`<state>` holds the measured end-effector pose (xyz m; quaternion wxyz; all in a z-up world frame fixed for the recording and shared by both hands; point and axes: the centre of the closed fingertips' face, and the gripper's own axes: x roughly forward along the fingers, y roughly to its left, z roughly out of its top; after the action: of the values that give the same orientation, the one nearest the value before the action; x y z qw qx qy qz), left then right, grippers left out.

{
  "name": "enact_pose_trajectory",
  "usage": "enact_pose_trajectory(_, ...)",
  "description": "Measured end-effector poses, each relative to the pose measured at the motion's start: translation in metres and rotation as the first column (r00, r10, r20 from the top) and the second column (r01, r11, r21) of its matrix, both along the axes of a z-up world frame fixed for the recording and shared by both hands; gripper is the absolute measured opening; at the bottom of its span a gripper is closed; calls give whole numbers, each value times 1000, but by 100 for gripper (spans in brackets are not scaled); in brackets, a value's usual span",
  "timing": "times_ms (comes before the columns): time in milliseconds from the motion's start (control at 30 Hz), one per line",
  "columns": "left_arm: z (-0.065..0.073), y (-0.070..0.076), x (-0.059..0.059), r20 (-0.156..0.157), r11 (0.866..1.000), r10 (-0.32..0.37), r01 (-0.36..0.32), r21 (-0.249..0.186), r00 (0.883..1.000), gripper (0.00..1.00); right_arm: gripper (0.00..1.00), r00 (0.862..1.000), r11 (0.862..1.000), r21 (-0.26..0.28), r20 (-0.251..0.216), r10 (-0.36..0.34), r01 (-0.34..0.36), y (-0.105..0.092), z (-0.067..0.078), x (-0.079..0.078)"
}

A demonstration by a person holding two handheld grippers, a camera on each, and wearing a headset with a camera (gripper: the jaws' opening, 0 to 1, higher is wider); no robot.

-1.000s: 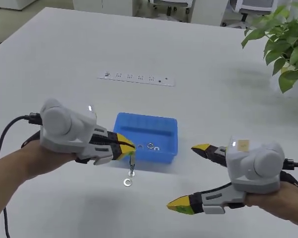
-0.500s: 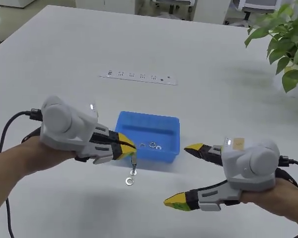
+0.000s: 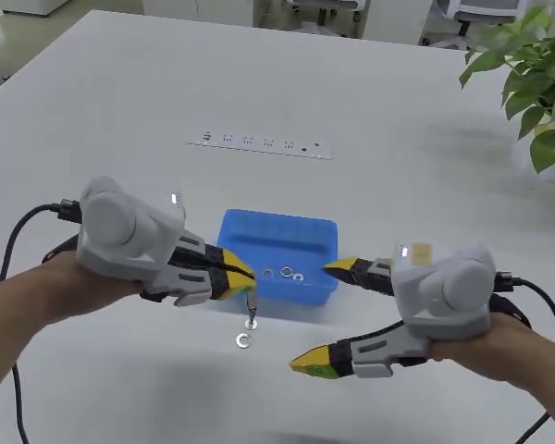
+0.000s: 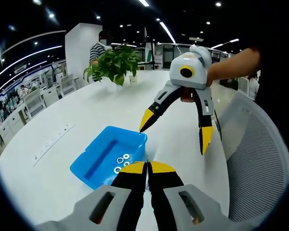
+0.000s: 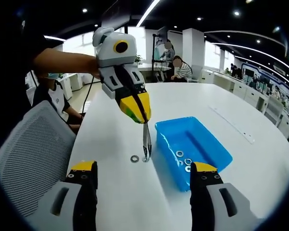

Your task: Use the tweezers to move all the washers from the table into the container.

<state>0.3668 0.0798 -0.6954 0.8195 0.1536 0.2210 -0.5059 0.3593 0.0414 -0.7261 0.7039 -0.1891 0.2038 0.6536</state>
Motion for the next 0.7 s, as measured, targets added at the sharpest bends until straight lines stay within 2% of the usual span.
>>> enact_pose_trajectory(400,-1,2,-1,-6,999,-31,31,21,1000,5,57,992,992,-18,39,124,-123,25,-5,-1)
enact_pose_trajectory(700,-3,2,0,-13,996,-78,78,44,997,5,45,971,973,-68,78,227,-222,39,-12,1)
